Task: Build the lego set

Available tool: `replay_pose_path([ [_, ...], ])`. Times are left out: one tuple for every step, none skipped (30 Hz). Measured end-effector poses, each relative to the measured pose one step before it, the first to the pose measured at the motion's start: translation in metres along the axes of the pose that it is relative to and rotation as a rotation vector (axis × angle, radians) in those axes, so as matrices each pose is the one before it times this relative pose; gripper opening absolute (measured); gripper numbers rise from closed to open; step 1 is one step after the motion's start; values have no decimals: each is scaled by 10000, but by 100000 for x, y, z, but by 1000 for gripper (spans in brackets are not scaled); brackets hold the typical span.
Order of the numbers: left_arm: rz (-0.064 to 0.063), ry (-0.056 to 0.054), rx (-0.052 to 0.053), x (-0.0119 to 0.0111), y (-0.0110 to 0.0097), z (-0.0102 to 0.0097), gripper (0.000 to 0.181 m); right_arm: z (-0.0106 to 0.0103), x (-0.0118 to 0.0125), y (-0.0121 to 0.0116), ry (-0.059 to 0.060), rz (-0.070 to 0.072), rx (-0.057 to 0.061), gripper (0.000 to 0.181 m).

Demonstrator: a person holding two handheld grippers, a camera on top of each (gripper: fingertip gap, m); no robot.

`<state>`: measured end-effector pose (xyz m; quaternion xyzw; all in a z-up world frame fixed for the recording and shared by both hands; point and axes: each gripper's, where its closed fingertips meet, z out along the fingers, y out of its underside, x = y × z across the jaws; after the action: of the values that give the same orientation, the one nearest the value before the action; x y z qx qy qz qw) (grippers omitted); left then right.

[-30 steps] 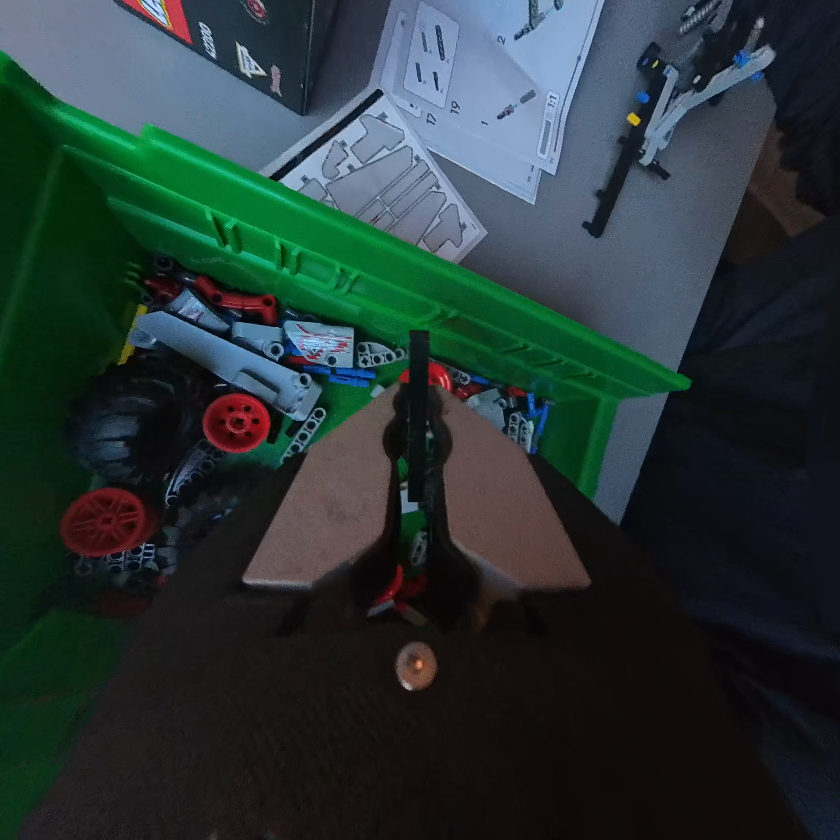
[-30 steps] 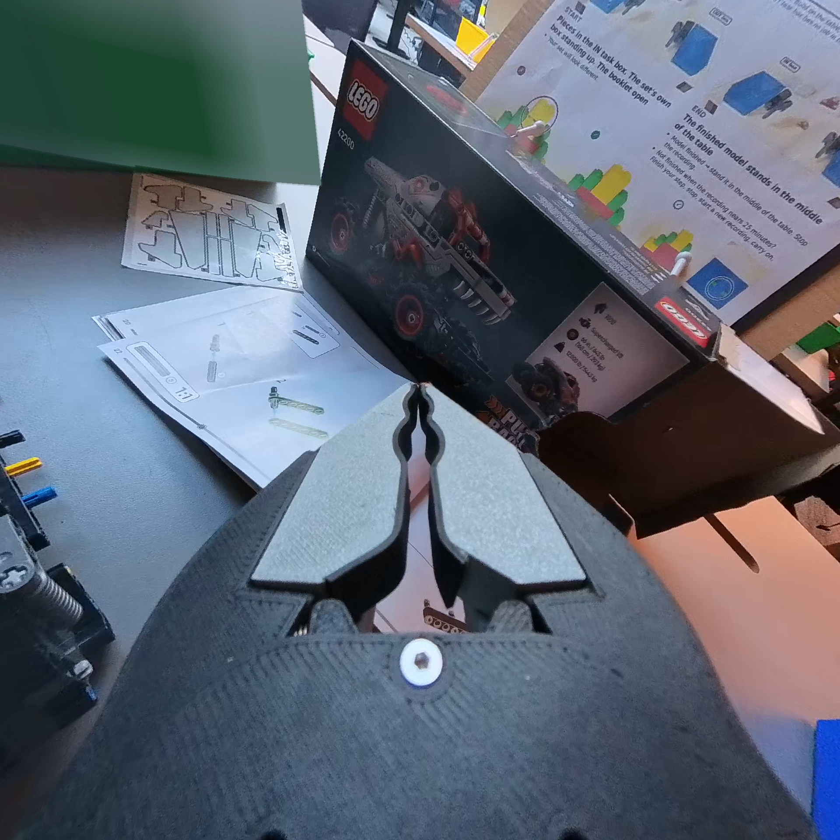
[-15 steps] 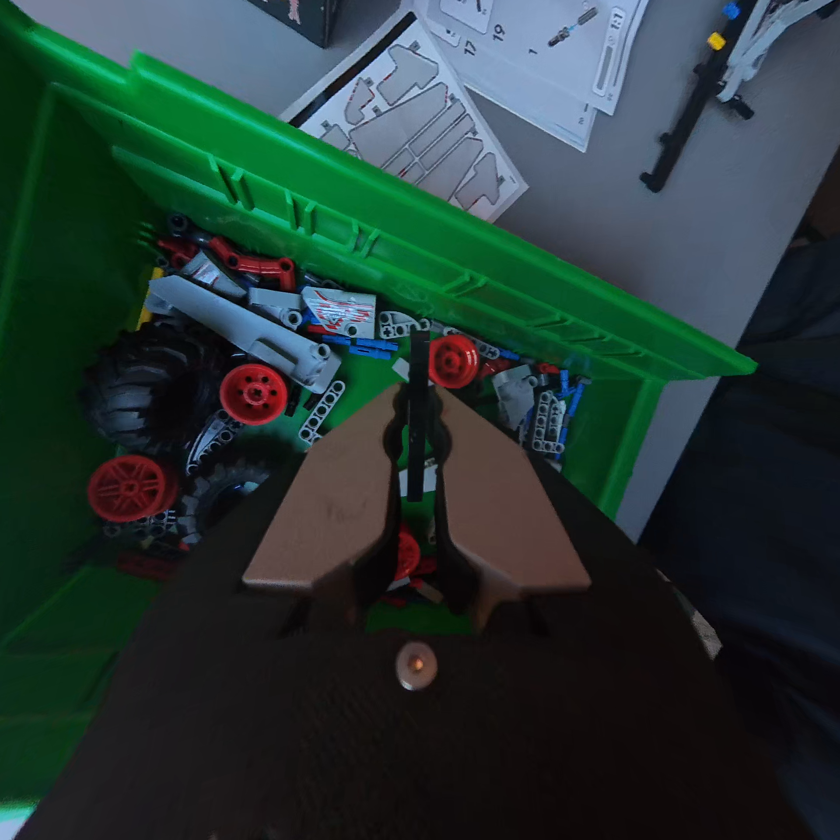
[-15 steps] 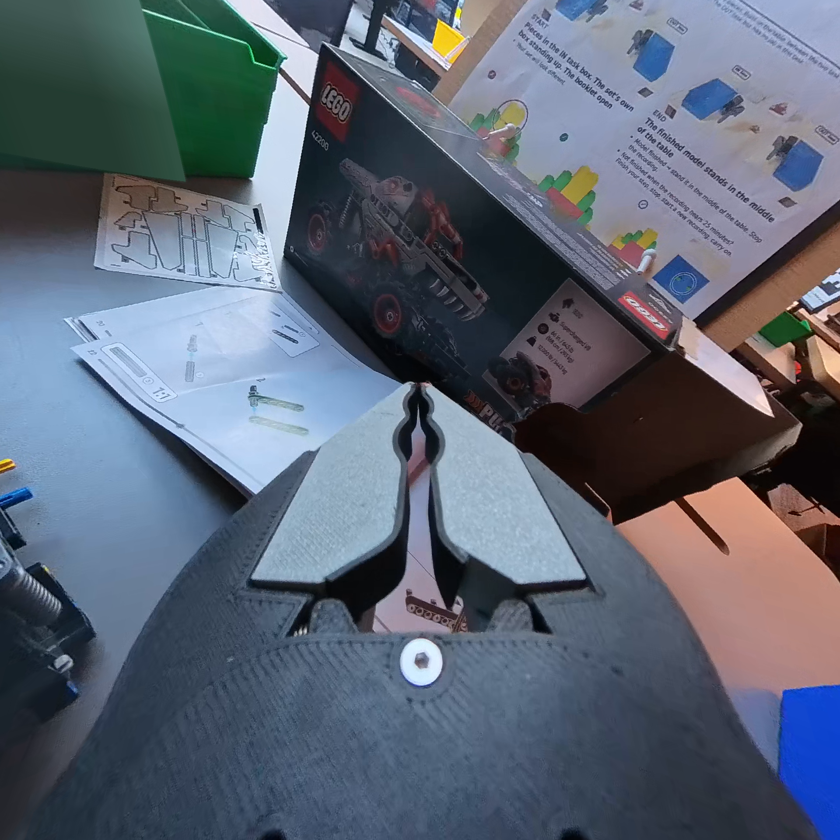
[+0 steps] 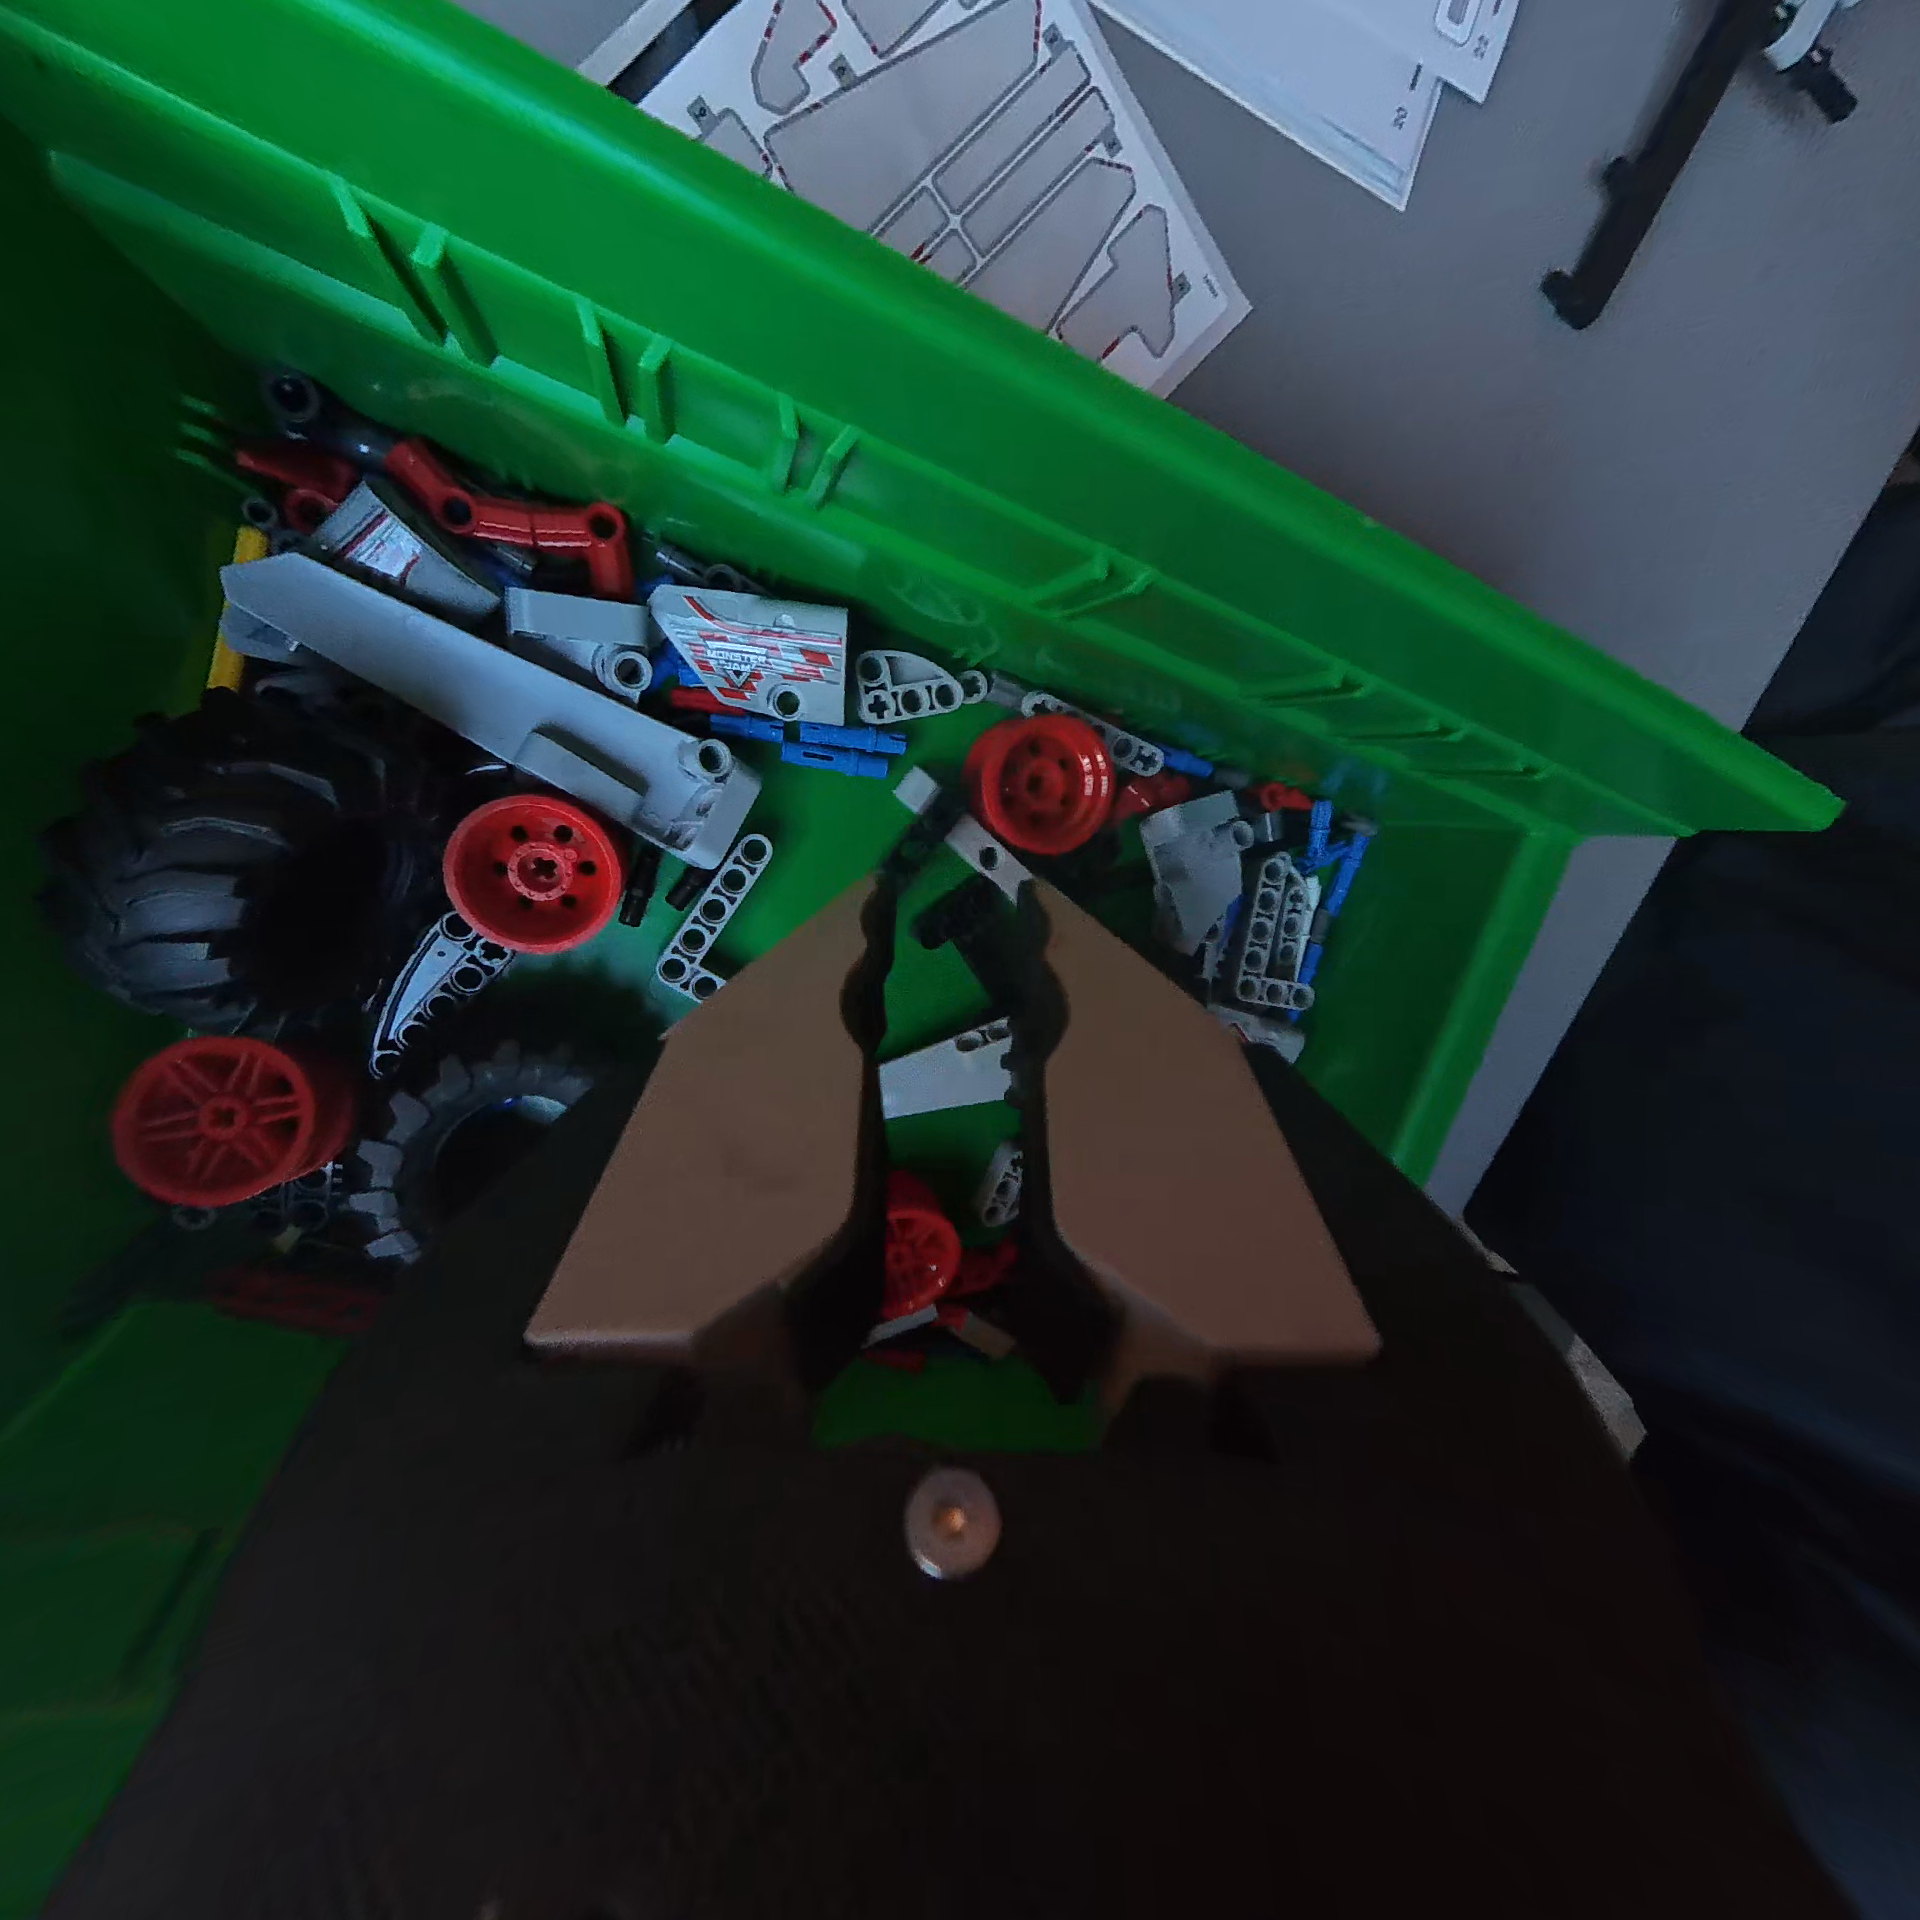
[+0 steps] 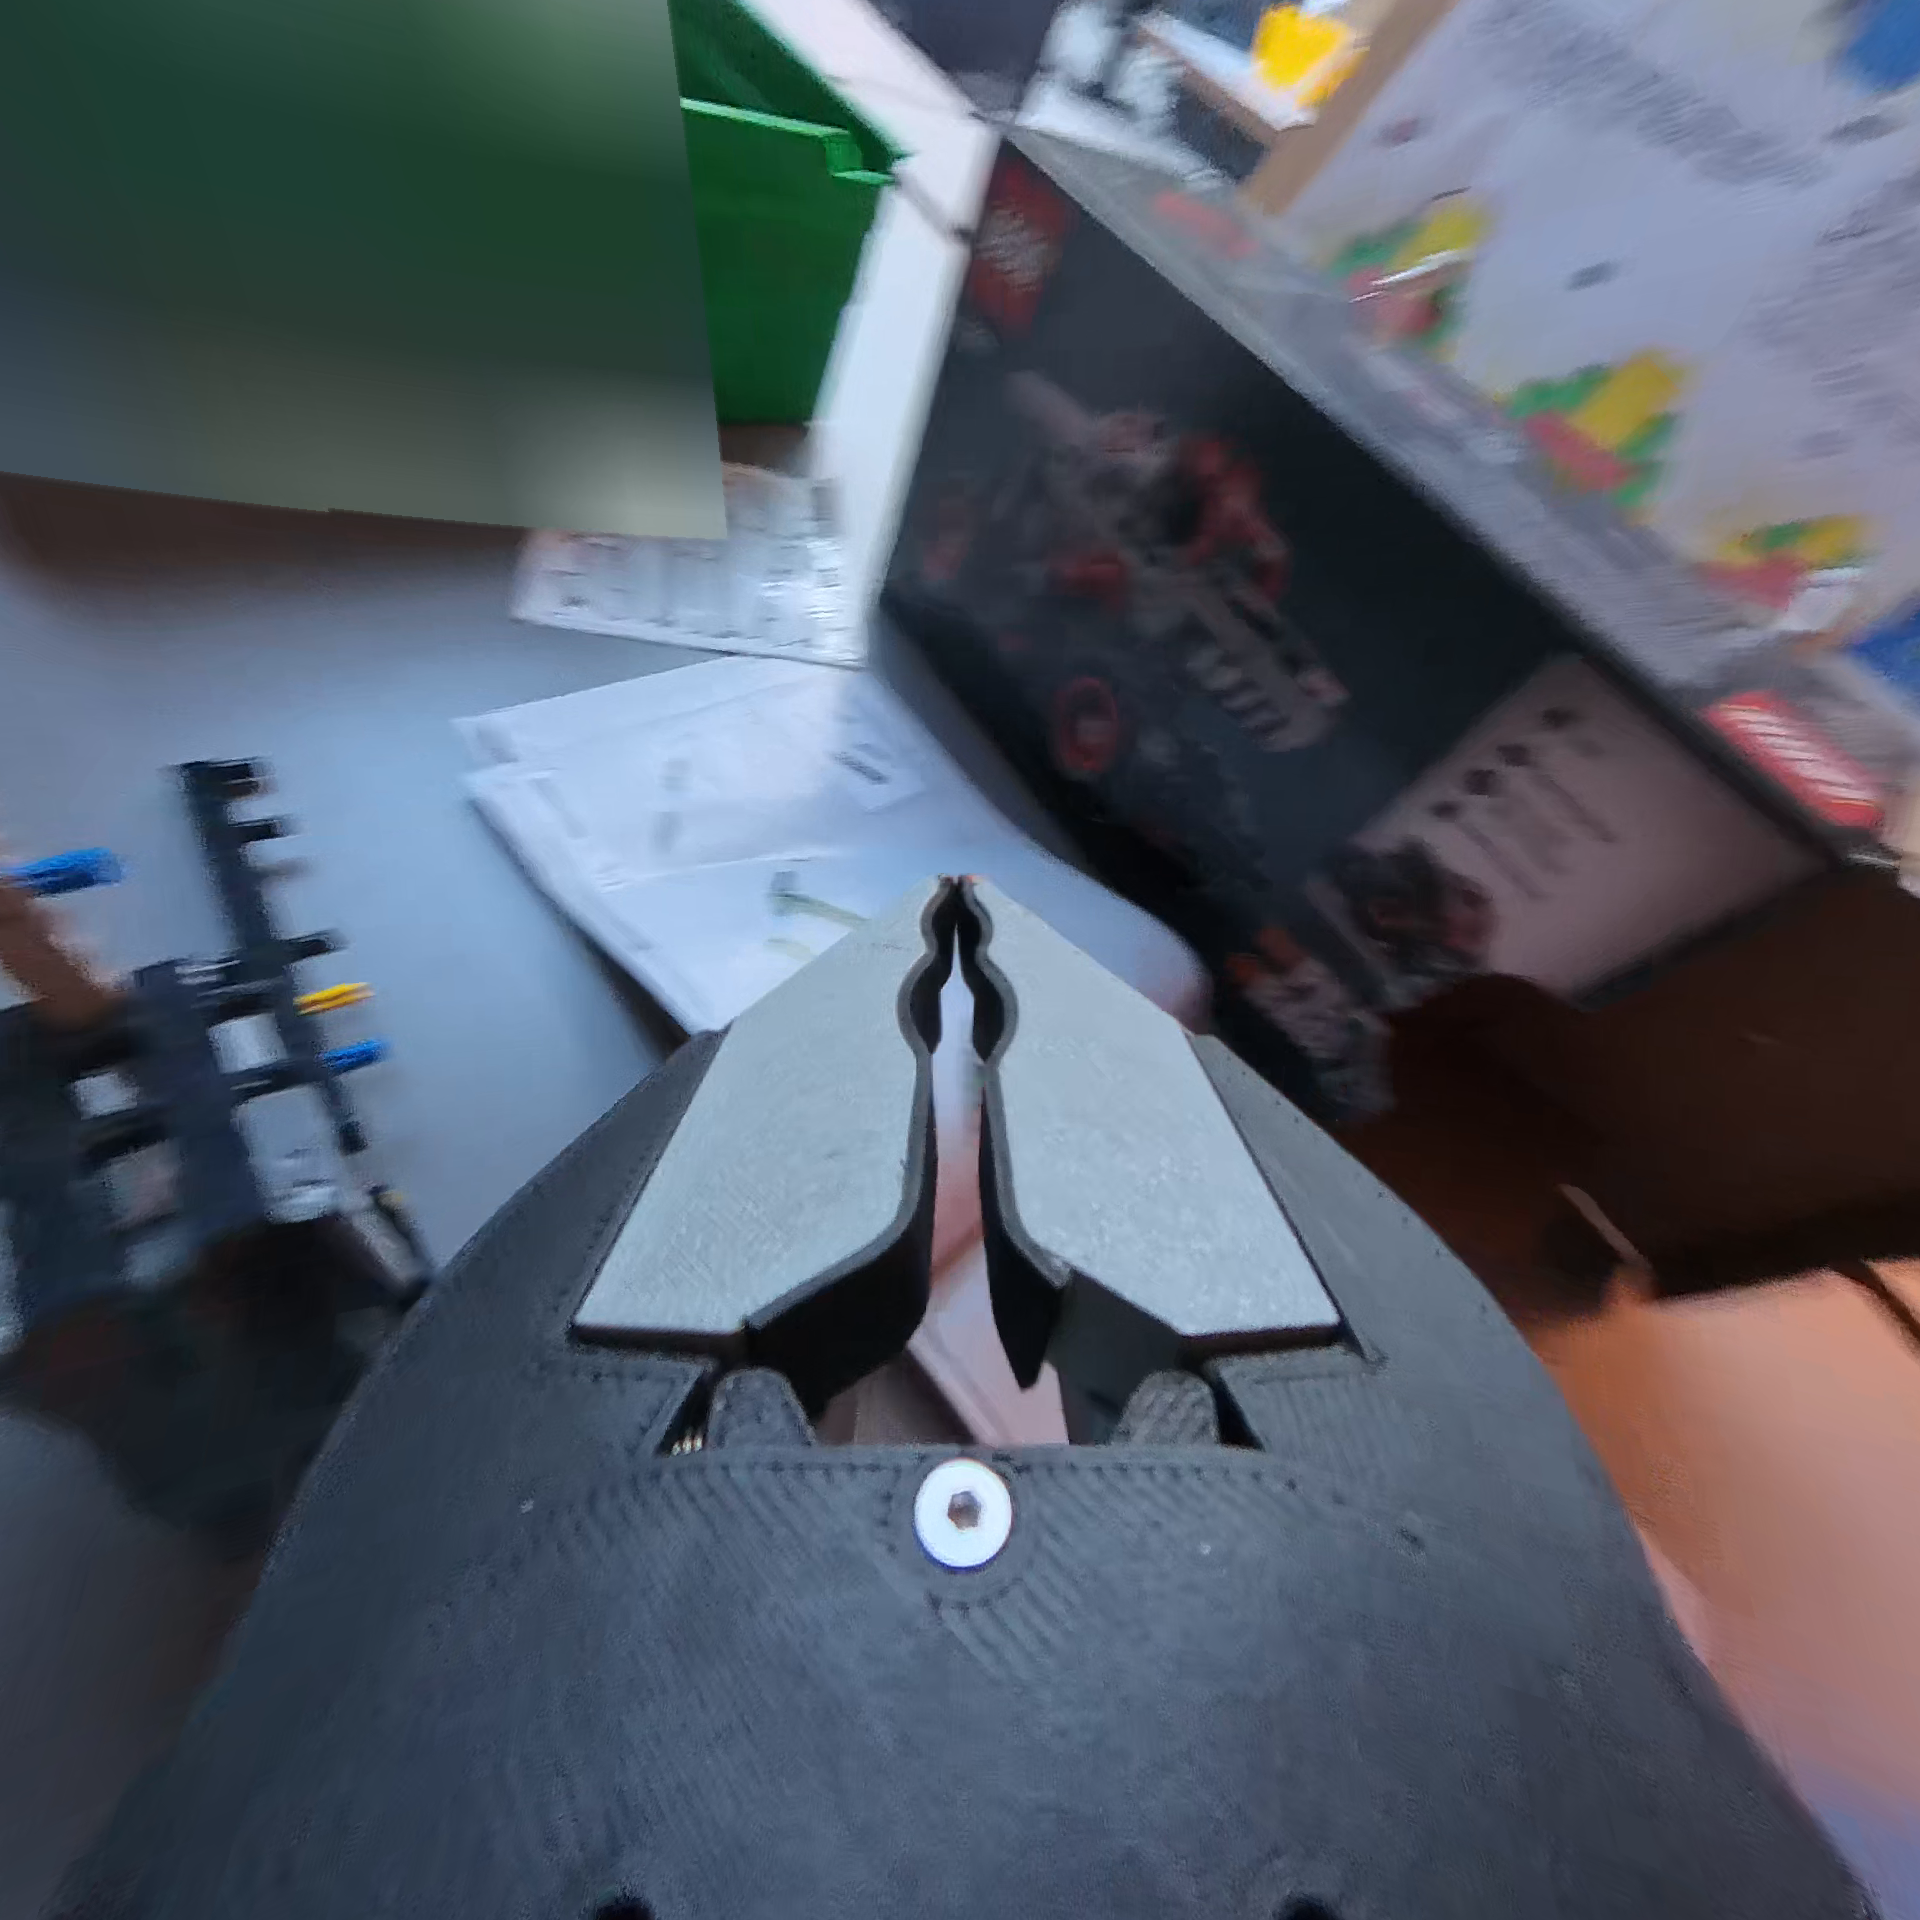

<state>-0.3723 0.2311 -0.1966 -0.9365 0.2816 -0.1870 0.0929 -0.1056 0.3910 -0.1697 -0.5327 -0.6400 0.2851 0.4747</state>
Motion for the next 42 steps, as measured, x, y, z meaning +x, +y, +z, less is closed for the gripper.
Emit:
replay_pose_path([
  [10, -53, 25, -27, -44, -72, 21, 315, -1147, 54, -693, 140, -68, 0],
  [23, -45, 27, -8, -69, -58, 21, 434, -881, 221, -549, 261, -169, 0],
  [29, -35, 18, 14, -65, -47, 21, 525, -438, 381, -288, 298, -254, 0],
  [25, -33, 3, -9, -56, -19, 22, 566, -177, 526, -136, 288, -346, 0],
  [23, -27, -9, -16, -36, 10, 22, 502, 189, 675, 73, 258, -451, 0],
  [17, -33, -21, -37, 8, 42, 22, 391, 287, 620, 123, 173, -387, 0],
  [-1, -35, -30, -77, 43, 35, 22, 243, 30, 394, -49, 79, -193, 0],
  [-16, -18, -33, -49, 52, 30, 22, 101, -40, 139, -92, 64, -9, 0],
  [-4, 1, -21, -20, 37, 19, 22, 9, 50, 20, -30, 72, 45, 0],
  [11, -7, -6, -23, 11, -17, 22, -33, 50, -29, -22, 55, 33, 0],
  [11, -18, 10, -41, -13, -28, 22, -69, 14, -68, -11, 18, 40, 0],
  [3, -4, 17, -26, -28, -36, 22, -76, 39, -91, 26, -13, 51, 0],
  [1, 16, 14, -5, -29, -27, 22, -66, 38, -75, 39, -28, 34, 0],
  [1, 11, -11, -4, 28, -6, 22, -32, 23, -32, 34, -31, -1, 0],
  [2, 1, -12, -32, 27, -10, 22, -23, 32, 2, 36, -28, -16, 0],
  [-1, 2, 8, -4, 5, -12, 22, -8, -14, -8, 3, -14, -2, 0],
  [5, 10, 16, 19, -21, -30, 22, 11, -22, -10, -11, 9, 3, 0],
  [11, 4, 5, 26, -4, -22, 22, 8, 0, -3, -6, 17, 0, 0],
  [13, -17, -4, -11, 15, -10, 22, 12, -15, -11, -12, 13, 5, 0],
  [9, -27, -11, -31, 29, -19, 22, -12, 0, -24, -12, 18, 26, 0],
  [-4, -35, -24, -50, 64, 5, 22, -48, 36, -78, 6, 37, 49, 0],
  [-13, -37, -23, -71, 63, -23, 22, -141, 102, -157, 38, 40, 100, 0],
  [-16, -22, 7, -58, 23, -59, 22, -267, 235, -344, 102, 47, 210, 0],
  [-13, 1, 26, -1, 9, -85, 22, -406, 326, -492, 124, 94, 307, 0],
  [-5, -3, 53, -13, -46, -115, 22, -471, 353, -524, 101, 152, 334, 0],
  [-3, -5, 69, -6, -66, -124, 21, -477, 353, -502, 66, 186, 331, 0],
  [-11, -1, 61, -14, -74, -86, 21, -419, 315, -382, 25, 209, 272, 0],
  [-9, 11, 23, 27, -31, -48, 21, -295, 274, -127, -4, 202, 125, 0],
  [5, -3, -16, 14, 31, -19, 22, -183, 206, 97, -8, 130, -33, 0],
  [22, -24, -22, 8, 51, -28, 22, -125, 134, 185, -6, 2, -95, 0],
  [30, -23, -33, 31, 83, -44, 22, -151, 144, 152, 55, -103, -98, 0],
  [34, -49, -41, 4, 102, -115, 22, -249, 357, 0, 218, -127, -8, 0],
  [30, -105, 8, -81, 58, -221, 22, -364, 512, -276, 285, -62, 182, 0],
  [18, -131, 47, -124, 55, -344, 23, -424, 465, -428, 183, 91, 295, 0],
  [6, -147, 96, -171, 29, -473, 23, -373, 386, -388, 39, 255, 297, 0],
  [-2, -129, 213, -193, -132, -538, 23, -283, 346, -197, -32, 315, 199, 0],
  [-32, -34, 265, -117, -246, -499, 22, -185, 446, 56, 61, 233, 46, 0],
  [-86, 20, 168, -75, -131, -417, 22, -92, 466, 190, 155, 83, -44, 0],
  [-94, -17, 90, -136, -21, -315, 23, -64, 389, 179, 192, -34, -73, 0],
  [-45, -45, 88, -110, -13, -255, 23, -71, 303, 59, 200, -84, -50, 0],
  [-20, -35, 86, -57, -39, -200, 23, -119, 146, -110, 141, -87, 19, 0],
  [-22, 3, 67, 61, -64, -145, 23, -166, -18, -228, 43, -65, 81, 0],
])
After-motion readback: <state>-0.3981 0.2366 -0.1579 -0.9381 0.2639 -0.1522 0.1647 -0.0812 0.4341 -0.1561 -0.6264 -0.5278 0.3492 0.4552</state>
